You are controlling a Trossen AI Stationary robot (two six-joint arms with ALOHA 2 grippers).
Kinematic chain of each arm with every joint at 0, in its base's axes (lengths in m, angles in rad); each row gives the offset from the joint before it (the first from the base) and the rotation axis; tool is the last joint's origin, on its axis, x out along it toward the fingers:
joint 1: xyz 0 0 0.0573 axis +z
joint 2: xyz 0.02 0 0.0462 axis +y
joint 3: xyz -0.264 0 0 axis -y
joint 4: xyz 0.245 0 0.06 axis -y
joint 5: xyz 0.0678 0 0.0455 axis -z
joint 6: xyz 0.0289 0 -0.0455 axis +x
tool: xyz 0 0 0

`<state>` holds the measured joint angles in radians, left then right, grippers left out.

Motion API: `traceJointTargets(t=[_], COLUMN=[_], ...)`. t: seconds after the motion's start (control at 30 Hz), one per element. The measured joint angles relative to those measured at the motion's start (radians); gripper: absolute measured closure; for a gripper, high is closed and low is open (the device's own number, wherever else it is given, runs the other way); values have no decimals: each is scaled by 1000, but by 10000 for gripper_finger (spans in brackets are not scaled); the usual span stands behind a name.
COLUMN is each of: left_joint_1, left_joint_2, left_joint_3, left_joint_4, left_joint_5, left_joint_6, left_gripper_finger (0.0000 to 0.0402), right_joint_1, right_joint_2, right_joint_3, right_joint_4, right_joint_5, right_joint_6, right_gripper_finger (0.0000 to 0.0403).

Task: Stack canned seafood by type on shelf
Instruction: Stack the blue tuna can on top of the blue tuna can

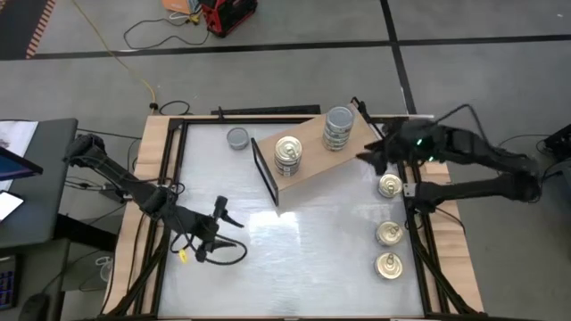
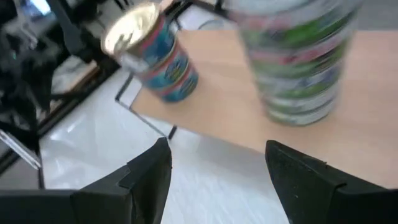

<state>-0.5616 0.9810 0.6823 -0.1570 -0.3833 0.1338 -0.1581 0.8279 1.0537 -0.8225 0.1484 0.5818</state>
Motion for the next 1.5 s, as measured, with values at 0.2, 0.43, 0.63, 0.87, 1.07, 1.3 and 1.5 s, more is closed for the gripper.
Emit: traceJointTargets(t=[0.2, 0.43, 0.63, 0.87, 1.07, 1.3, 1.5], left_joint_1=[75, 104, 116, 252, 405, 491, 383], left_joint_2=[-8, -6, 6, 92, 170, 175, 163], left_joint_3=[0, 0, 0, 0, 0, 0, 0], left_joint_4=[-152, -406, -481, -451, -454, -430, -355], left_joint_5=[47, -167, -298, -398, -394, -222, -199], left_joint_6=[-127, -175, 48, 212, 256, 209, 161], left_gripper_finger=[155, 155, 155, 155, 155, 171, 204], right_joint_1=[264, 551, 708, 791, 805, 858, 890], right_joint_2=[53, 155, 262, 419, 555, 582, 567], right_joint_3=[-55, -101, -115, -115, -115, -115, -110], right_joint_4=[35, 53, 106, 288, 423, 279, 139], right_joint_5=[177, 457, 596, 710, 722, 666, 397], right_joint_6=[73, 180, 255, 203, 154, 256, 460], right_gripper_finger=[121, 121, 121, 121, 121, 121, 121])
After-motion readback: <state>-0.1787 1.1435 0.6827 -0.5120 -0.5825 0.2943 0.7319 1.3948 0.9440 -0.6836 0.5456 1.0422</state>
